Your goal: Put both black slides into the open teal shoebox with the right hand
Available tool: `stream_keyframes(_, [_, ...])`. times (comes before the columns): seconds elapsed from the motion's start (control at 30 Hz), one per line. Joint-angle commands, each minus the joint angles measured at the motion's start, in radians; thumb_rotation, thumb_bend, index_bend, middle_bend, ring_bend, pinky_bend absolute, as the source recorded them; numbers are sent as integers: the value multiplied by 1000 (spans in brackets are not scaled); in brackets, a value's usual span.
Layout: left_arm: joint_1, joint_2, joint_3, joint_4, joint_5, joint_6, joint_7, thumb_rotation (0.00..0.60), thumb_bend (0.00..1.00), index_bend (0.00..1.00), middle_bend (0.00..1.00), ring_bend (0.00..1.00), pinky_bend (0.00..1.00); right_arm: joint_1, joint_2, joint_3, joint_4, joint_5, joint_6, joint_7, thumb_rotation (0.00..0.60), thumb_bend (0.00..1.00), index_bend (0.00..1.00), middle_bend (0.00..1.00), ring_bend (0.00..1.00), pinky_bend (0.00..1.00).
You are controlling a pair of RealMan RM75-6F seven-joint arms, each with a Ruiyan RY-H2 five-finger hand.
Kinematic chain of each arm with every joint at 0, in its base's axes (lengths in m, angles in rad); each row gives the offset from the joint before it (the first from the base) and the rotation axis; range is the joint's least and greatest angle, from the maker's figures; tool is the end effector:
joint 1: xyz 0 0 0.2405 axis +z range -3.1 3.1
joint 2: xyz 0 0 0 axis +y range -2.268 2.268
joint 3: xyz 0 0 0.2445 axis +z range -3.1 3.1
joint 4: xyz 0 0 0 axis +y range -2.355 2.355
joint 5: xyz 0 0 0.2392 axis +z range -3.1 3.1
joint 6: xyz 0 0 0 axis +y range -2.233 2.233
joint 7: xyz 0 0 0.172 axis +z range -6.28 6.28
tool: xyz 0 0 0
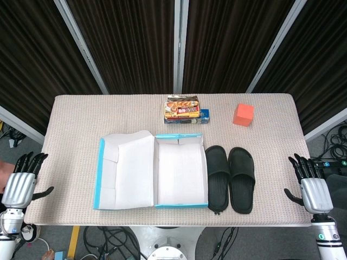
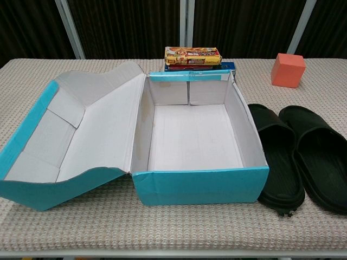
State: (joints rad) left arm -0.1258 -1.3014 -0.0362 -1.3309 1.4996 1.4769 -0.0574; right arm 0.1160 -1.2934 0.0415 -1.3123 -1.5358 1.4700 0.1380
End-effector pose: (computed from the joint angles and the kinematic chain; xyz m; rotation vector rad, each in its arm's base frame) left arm -0.3437 0.2245 0.0947 -1.4143 -0.8629 -0.8903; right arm -0.3458 -0.2226 0.0970 1.4219 -0.9003 0.9371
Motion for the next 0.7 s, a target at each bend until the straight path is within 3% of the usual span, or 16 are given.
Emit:
stream_keyframes(0.03, [3,5,4,-4,7,5,-1,600,126,102,108,3,70,0,0,0,-6,2,-4,-18,600,107,0,0,0,0])
stream_keyframes(0.33, [4,21,8,-16,19,8,-13,600,125,101,108,3,70,14,16,-1,-32,2,-32,-23,600,107,0,0,0,0])
stream_keyframes(0.57, [-8,39,17,-45,27,-21,3,600,125,102,108,3,69,38,80,2,-128,8,-78,-97,600,106,0,0,0,0])
stream_keyframes(0.7, [-20,49,22,-71,33,-43,27,600,125,101,108,3,70,85,133,8,-205,13,-157,-87,600,106,0,0,0,0])
